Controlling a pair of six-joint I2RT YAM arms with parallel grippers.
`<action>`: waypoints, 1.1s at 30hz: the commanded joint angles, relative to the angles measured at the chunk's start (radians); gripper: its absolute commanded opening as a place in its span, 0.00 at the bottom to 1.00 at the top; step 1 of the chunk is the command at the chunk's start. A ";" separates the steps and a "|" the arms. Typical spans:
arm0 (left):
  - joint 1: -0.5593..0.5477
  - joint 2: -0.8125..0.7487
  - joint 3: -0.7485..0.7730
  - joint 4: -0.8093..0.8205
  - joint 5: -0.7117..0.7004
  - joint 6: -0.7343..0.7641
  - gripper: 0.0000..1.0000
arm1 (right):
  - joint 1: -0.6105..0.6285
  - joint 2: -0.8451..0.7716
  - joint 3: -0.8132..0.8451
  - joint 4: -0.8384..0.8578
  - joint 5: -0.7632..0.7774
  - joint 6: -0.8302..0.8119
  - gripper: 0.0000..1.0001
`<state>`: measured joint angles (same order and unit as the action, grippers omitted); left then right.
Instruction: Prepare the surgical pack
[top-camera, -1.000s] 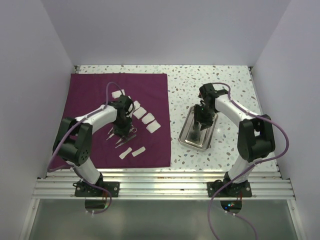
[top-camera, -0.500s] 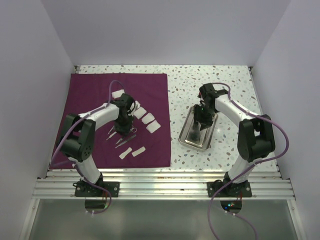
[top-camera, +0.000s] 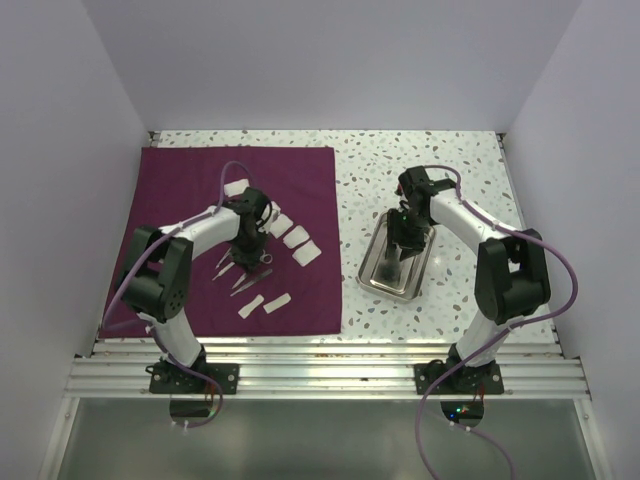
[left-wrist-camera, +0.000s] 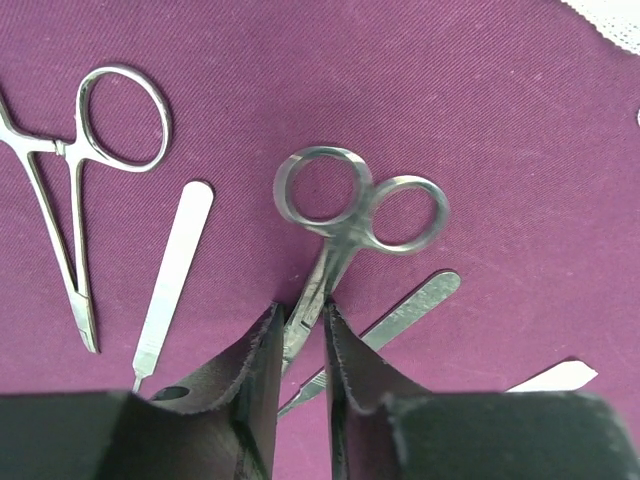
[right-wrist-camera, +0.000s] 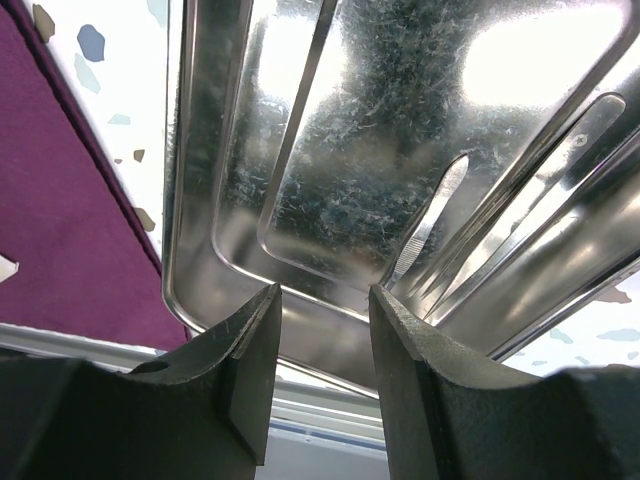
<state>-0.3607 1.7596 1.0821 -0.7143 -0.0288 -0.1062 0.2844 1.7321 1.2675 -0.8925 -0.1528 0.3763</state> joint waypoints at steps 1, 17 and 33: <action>-0.003 0.031 -0.008 0.058 0.024 0.031 0.23 | 0.001 -0.031 -0.007 0.018 -0.022 -0.008 0.44; -0.001 -0.077 0.145 -0.096 0.023 -0.012 0.00 | 0.019 -0.049 0.038 0.006 -0.040 0.009 0.44; -0.026 -0.247 0.157 -0.063 0.352 -0.199 0.00 | 0.223 0.115 0.108 0.699 -0.442 0.608 0.69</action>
<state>-0.3687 1.5616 1.2156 -0.7902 0.2390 -0.2443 0.4652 1.8011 1.2903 -0.3588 -0.5362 0.8398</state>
